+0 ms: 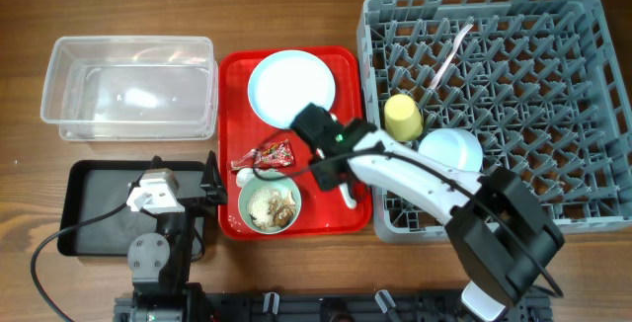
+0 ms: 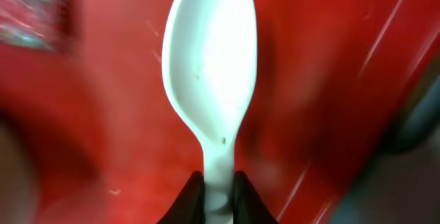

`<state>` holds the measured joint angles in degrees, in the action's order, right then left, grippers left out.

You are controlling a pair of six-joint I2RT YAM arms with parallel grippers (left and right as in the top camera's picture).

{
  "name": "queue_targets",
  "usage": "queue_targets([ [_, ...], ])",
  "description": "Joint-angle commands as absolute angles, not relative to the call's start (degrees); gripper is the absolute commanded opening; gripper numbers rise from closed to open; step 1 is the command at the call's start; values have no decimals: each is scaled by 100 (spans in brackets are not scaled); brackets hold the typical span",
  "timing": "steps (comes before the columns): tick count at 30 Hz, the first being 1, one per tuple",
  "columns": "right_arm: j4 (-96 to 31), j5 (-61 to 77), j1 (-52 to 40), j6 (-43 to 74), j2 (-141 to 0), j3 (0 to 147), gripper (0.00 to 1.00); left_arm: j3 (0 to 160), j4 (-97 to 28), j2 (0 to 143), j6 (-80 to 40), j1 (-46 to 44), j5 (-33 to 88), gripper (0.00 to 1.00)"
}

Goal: Sort waste into correct bins and load items into the dishwasher rack
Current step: 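Reach the right gripper to the white spoon and grasp it, then insert the spoon into the rack near the fork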

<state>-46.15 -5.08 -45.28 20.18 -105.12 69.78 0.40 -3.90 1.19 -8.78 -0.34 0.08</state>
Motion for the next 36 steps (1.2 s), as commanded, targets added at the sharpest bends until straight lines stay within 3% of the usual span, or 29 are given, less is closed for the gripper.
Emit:
queue_targets([
  [1, -4950, -510, -4348, 1518, -10243, 8169, 7, 34, -434, 115, -768, -49, 58, 100],
  [6, -5349, -882, -3487, 1002, -9935, 9262, 7, 34, -434, 115, -768, -49, 58, 100],
  [10, -5323, -696, -2058, 421, -9902, 9502, 8, 34, -434, 115, -768, -49, 58, 100],
  [11, -5339, -530, -1754, 252, -9950, 9500, 9, 34, -434, 115, -768, -49, 58, 100],
  [13, -5345, 38, -1225, -261, -10075, 9478, 24, 34, -432, 115, -768, -49, 58, 100],
  [18, -5341, 886, -235, -462, -10571, 9459, 22, 34, -434, 115, -768, -49, 58, 100],
  [24, -5172, 913, -23, -729, -10879, 9439, 23, 34, -434, 115, -768, -49, 56, 100],
  [29, -5168, 1131, -30, -587, -10694, 9511, 38, 34, -434, 115, -768, -49, 58, 100],
  [31, -5223, 2099, -30, -589, -10501, 9515, 40, 34, -434, 115, -768, -49, 58, 100],
  [35, -5280, 5614, -351, -585, -10311, 9515, 40, 34, -434, 115, -770, -49, 58, 100],
  [36, -5315, 5638, -582, -587, -10311, 9515, 40, 34, -434, 115, -768, -49, 56, 100],
])
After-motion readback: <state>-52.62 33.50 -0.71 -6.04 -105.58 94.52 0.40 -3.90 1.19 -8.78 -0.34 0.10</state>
